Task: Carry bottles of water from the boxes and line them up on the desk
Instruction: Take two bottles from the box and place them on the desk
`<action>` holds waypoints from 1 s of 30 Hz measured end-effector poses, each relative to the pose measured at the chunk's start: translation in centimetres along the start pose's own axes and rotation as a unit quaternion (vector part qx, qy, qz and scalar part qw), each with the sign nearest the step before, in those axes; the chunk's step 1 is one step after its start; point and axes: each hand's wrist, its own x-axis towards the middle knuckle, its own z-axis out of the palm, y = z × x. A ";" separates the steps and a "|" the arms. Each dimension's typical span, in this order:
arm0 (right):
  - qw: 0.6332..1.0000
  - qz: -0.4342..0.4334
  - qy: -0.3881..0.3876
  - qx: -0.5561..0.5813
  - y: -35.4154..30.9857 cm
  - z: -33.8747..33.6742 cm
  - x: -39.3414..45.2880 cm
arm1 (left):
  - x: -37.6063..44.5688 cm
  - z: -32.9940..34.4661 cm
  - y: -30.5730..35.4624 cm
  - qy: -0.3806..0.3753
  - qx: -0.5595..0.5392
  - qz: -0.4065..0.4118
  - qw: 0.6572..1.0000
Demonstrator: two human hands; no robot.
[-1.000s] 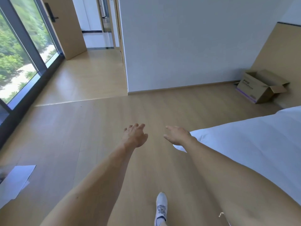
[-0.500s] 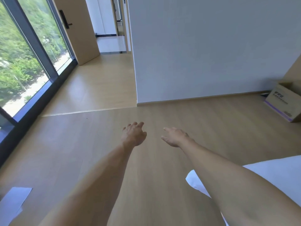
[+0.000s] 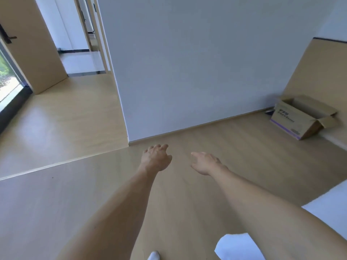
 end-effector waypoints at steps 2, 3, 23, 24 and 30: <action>1.000 0.029 -0.002 0.007 0.6 -1.7 2.5 | 3.8 -1.2 0.5 -0.019 -0.001 0.038 0.999; 0.999 0.047 0.004 0.011 0.9 -2.4 3.7 | 5.6 -1.7 0.8 -0.021 0.005 0.056 0.998; 0.969 0.226 0.032 0.095 18.7 -10.1 24.3 | 35.7 -1.9 17.6 -0.075 0.077 0.238 0.965; 0.969 0.225 0.035 0.099 19.9 -11.0 26.0 | 37.7 -2.3 18.6 -0.072 0.080 0.236 0.966; 0.969 0.225 0.029 0.100 26.8 -15.3 32.9 | 47.8 -4.0 24.9 -0.052 0.100 0.231 0.966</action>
